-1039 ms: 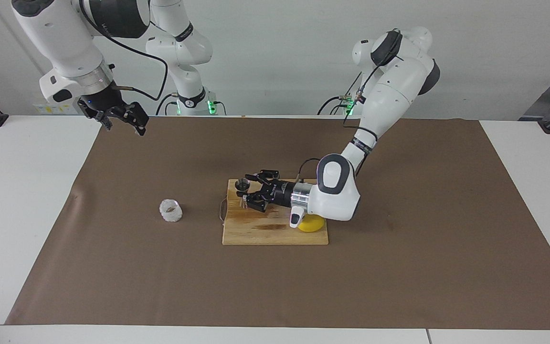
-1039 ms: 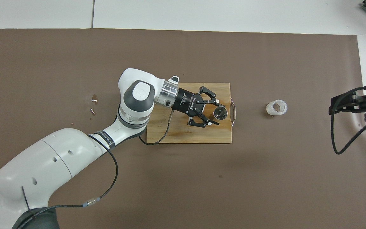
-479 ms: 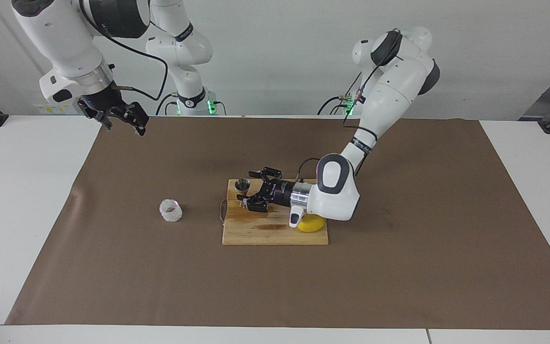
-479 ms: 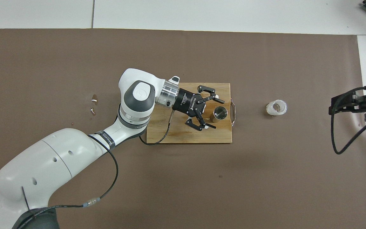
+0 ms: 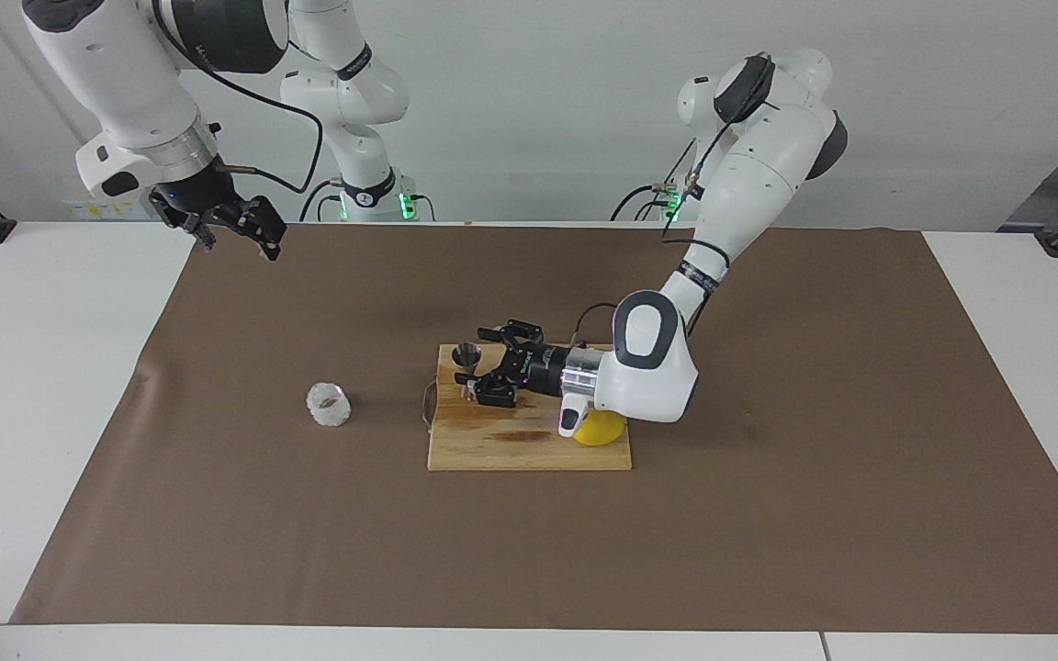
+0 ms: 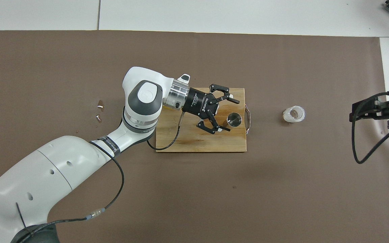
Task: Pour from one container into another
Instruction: 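Open the left gripper to release the silver cup, then retract the left gripper while the right gripper moves toward the white cup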
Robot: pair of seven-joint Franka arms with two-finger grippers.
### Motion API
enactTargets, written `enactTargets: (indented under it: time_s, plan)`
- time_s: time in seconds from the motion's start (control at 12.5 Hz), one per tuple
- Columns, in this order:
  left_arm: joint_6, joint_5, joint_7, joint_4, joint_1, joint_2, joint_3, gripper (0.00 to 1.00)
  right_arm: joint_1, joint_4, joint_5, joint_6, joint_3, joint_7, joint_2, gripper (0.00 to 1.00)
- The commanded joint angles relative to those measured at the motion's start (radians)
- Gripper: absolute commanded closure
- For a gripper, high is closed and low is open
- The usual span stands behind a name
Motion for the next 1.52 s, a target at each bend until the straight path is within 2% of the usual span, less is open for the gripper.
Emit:
enactTargets:
  time_s: [0.0, 0.24, 0.4, 0.88, 1.04, 1.28, 1.44]
  plan:
    - [-0.015, 0.016, -0.026, -0.016, 0.021, -0.064, 0.006, 0.00, -0.009, -0.005, 0.019, 0.006, 0.004, -0.015, -0.004, 0.00]
    - [-0.049, 0.021, -0.026, -0.028, 0.066, -0.119, 0.007, 0.00, -0.009, 0.003, 0.019, 0.008, 0.004, -0.014, -0.004, 0.00]
    - [-0.090, 0.031, -0.026, -0.051, 0.110, -0.165, 0.010, 0.00, -0.009, 0.026, 0.019, 0.007, 0.004, -0.015, -0.033, 0.00]
    - [-0.231, 0.178, -0.024, -0.058, 0.236, -0.247, 0.013, 0.00, -0.008, 0.015, 0.019, -0.003, 0.002, -0.015, -0.041, 0.00]
    - [-0.282, 0.298, -0.017, -0.052, 0.282, -0.273, 0.010, 0.00, -0.009, 0.015, 0.019, -0.003, 0.004, -0.015, -0.041, 0.00]
    - [-0.317, 0.548, -0.011, -0.048, 0.314, -0.336, 0.004, 0.00, -0.001, 0.016, 0.019, -0.030, 0.004, -0.023, -0.047, 0.00]
    - [-0.325, 0.587, -0.006, -0.051, 0.336, -0.388, 0.006, 0.00, -0.001, -0.048, 0.020, -0.032, 0.002, -0.221, -0.084, 0.00]
